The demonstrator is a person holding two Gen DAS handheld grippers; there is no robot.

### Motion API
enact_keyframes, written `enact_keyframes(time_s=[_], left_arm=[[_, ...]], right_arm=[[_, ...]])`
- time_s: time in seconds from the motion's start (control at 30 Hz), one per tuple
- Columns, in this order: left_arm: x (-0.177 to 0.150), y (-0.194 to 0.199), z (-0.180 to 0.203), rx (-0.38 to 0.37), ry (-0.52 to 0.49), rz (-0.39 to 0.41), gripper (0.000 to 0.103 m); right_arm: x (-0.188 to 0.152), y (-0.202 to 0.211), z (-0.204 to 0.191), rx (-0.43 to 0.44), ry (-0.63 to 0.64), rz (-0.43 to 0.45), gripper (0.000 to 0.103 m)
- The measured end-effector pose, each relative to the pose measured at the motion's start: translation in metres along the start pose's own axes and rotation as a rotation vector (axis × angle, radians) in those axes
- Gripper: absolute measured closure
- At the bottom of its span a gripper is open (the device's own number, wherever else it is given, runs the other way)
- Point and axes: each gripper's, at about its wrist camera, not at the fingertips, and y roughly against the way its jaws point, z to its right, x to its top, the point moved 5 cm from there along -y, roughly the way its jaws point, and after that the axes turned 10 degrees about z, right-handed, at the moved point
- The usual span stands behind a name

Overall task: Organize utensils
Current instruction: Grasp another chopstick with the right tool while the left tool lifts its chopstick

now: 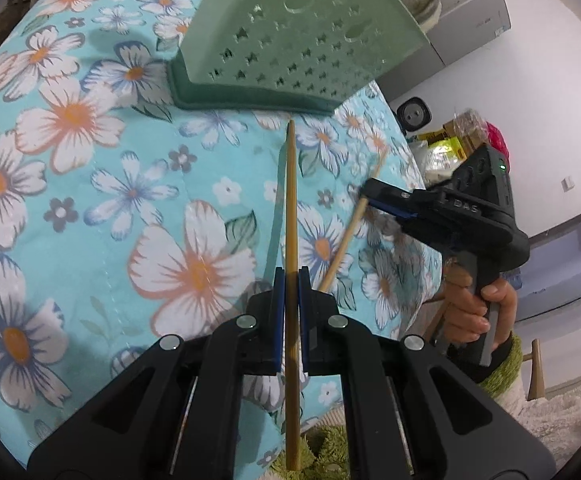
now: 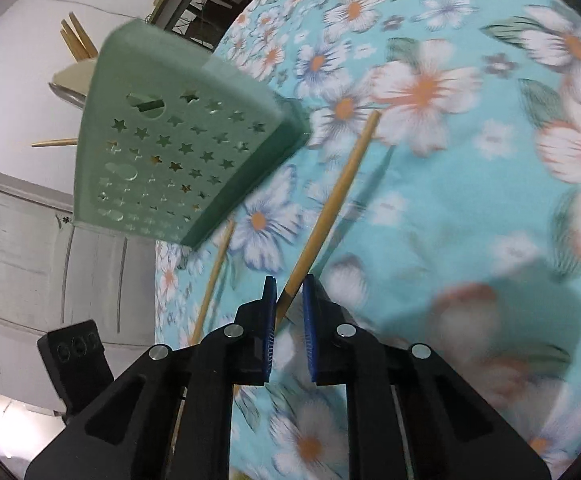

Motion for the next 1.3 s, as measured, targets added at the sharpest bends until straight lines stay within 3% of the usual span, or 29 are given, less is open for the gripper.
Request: enact_keyframes(time_s=[0.23, 0.33, 0.43, 0.6, 0.93, 1.3], left_arm=[[0.004, -0.015, 0.007, 0.047, -0.047, -0.025, 0.096], [0.011, -0.021, 0.008, 0.076, -0.081, -0.034, 0.09], [0.02, -0.025, 0.012, 0.11, -0.142, -0.03, 0.089], [0.035, -0.041, 0.022, 0.17, -0.245, -0.031, 0.088], [0.059, -0.087, 0.038, 0.303, -0.436, -0.047, 0.088], [0.065, -0.107, 0.048, 0.412, -0.553, 0.037, 0.089]], right_arm=[[-0.001, 0.029, 0.024, -0.045, -0.036, 0.027, 0.087], [0.0, 0.03, 0.028, -0.037, -0.043, 0.032, 0.086], [0.001, 0.038, 0.033, -0.029, -0.04, 0.047, 0.074], [0.011, 0.045, 0.037, -0.052, -0.03, 0.082, 0.067], [0.026, 0.049, 0.053, -0.064, -0.084, 0.145, 0.067], [0.041, 0.037, 0.06, -0.103, -0.122, 0.222, 0.067]])
